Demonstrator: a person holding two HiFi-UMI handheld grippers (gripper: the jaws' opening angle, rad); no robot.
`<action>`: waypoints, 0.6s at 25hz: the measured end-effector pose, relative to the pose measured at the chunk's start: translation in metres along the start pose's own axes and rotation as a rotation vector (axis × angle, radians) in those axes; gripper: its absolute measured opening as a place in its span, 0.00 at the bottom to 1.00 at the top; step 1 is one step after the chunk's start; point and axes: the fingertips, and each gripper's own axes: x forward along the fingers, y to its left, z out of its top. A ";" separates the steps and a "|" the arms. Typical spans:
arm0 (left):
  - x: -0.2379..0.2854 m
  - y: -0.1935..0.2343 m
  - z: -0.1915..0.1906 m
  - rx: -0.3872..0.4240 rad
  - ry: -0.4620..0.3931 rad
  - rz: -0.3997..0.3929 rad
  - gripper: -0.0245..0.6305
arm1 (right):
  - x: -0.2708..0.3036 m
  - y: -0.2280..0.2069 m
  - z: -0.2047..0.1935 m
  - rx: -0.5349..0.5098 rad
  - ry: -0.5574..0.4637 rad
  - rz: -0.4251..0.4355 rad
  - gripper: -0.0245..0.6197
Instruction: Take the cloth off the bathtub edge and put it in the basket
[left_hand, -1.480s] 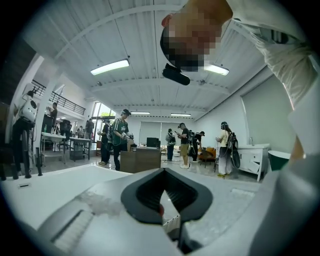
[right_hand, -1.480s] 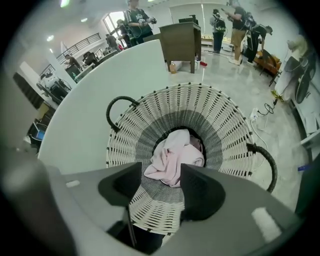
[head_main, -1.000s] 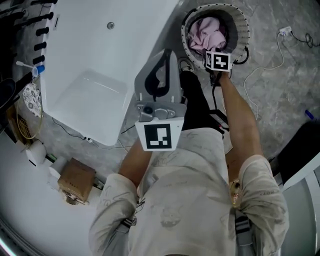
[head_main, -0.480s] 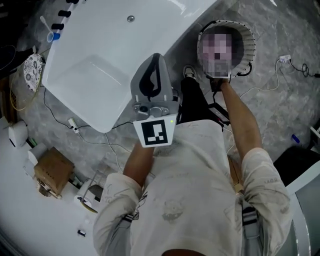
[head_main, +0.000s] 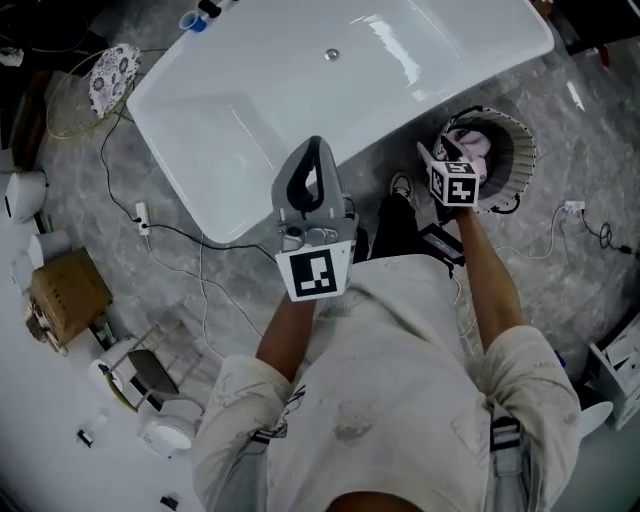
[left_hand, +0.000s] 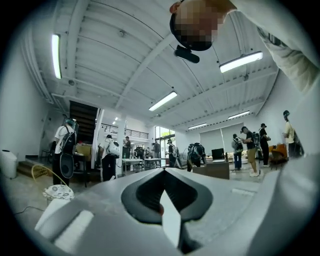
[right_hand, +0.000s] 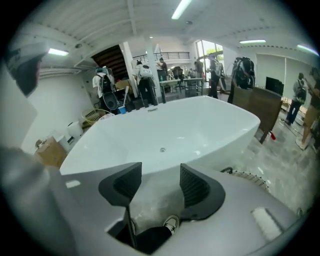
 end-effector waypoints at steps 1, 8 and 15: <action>-0.006 0.012 0.002 -0.001 -0.003 0.029 0.04 | -0.002 0.013 0.013 -0.030 -0.022 0.017 0.42; -0.065 0.088 0.018 -0.004 -0.020 0.203 0.04 | -0.021 0.123 0.084 -0.204 -0.164 0.154 0.42; -0.105 0.155 0.045 0.010 -0.054 0.321 0.04 | -0.065 0.230 0.160 -0.337 -0.374 0.269 0.42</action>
